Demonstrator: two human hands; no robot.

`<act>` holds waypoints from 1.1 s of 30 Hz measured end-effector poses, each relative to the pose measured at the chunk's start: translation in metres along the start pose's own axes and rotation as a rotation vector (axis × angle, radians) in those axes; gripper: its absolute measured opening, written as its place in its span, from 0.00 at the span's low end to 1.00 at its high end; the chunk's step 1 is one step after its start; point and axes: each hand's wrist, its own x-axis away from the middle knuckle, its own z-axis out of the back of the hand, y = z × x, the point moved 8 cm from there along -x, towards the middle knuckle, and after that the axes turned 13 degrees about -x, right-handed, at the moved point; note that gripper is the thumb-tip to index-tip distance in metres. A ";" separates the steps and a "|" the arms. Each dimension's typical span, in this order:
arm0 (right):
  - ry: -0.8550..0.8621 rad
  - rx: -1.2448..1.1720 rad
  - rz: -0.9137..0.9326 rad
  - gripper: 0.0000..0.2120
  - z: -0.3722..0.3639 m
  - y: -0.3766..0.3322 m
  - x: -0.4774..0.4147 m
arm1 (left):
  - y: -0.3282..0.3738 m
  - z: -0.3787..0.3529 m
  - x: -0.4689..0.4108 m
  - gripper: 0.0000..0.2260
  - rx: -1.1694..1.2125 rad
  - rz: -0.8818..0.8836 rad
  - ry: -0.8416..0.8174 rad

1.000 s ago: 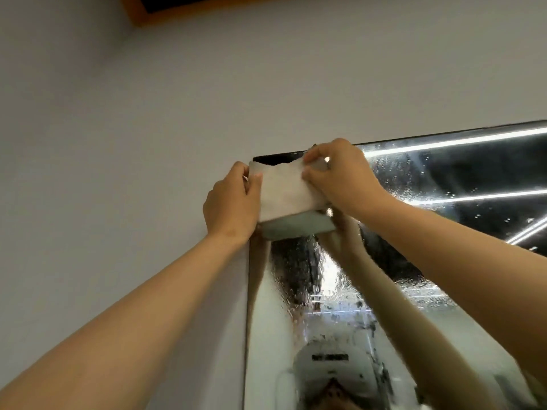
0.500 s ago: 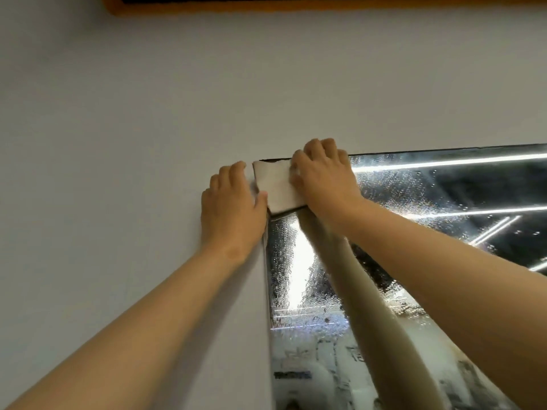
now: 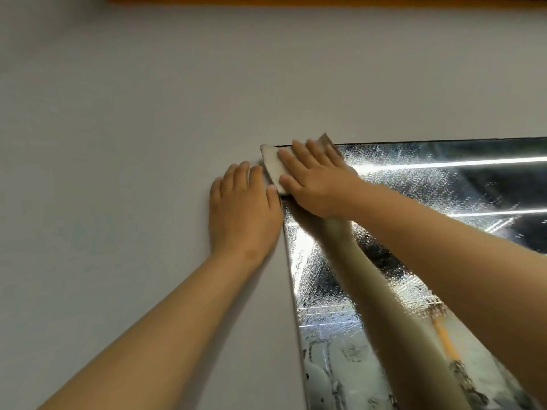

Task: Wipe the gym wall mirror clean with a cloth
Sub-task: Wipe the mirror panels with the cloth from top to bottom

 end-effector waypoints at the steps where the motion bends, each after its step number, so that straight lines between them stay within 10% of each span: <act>1: -0.026 -0.031 -0.005 0.28 0.000 0.001 -0.003 | 0.000 0.000 0.000 0.22 0.004 -0.001 -0.002; 17: 0.009 -0.070 0.000 0.28 0.002 -0.006 -0.027 | -0.004 0.000 -0.002 0.22 -0.017 -0.010 -0.001; 33: 0.080 -0.064 -0.331 0.25 0.043 0.154 0.031 | 0.000 -0.009 0.003 0.24 -0.044 -0.016 -0.089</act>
